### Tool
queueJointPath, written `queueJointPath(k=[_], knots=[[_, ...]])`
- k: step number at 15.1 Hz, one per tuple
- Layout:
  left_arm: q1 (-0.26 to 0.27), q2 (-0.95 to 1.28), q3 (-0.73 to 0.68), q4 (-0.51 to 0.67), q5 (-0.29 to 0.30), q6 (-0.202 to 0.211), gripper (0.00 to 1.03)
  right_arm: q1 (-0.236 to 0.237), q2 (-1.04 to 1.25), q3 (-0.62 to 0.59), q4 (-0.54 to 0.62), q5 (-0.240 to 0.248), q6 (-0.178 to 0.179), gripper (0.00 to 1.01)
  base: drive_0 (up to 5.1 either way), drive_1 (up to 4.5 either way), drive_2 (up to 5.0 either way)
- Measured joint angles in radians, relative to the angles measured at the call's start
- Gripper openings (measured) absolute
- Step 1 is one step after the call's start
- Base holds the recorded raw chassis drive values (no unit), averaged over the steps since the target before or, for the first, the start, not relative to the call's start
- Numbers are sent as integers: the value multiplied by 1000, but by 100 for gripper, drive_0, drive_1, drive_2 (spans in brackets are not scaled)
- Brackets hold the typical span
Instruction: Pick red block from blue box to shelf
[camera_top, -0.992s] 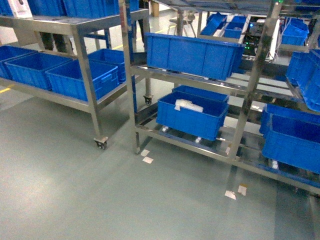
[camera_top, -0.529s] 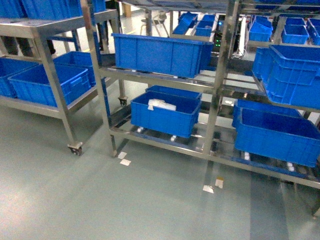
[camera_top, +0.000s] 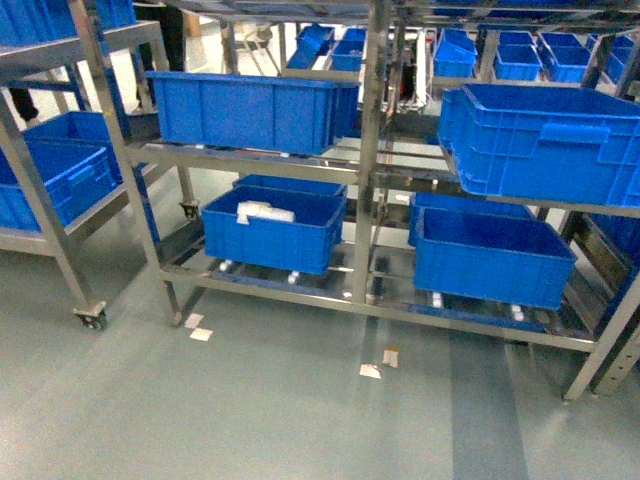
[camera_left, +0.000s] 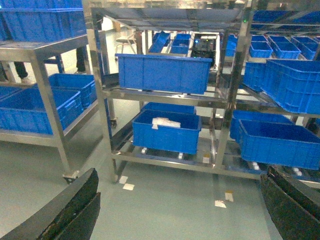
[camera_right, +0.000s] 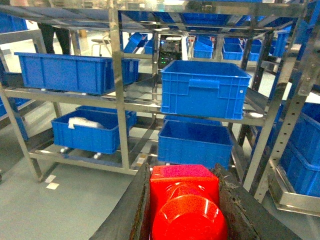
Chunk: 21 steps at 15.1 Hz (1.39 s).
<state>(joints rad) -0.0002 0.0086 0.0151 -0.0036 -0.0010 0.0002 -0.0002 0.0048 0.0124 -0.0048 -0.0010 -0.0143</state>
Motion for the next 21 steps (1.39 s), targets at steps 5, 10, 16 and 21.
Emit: queueJointPath(k=[5,10,16,21], knots=[[0,0,0,0,0,0,98,0,0,0,0,0,0,28,-141,-141,-141],[0,0,0,0,0,0,98,0,0,0,0,0,0,28,-142,-142,-142],[-1,0,0,0,2,0,98,0,0,0,0,0,0,28,-111,-111,-111],[-1,0,0,1,0,0,98,0,0,0,1,0,0,28,2,268,-264]])
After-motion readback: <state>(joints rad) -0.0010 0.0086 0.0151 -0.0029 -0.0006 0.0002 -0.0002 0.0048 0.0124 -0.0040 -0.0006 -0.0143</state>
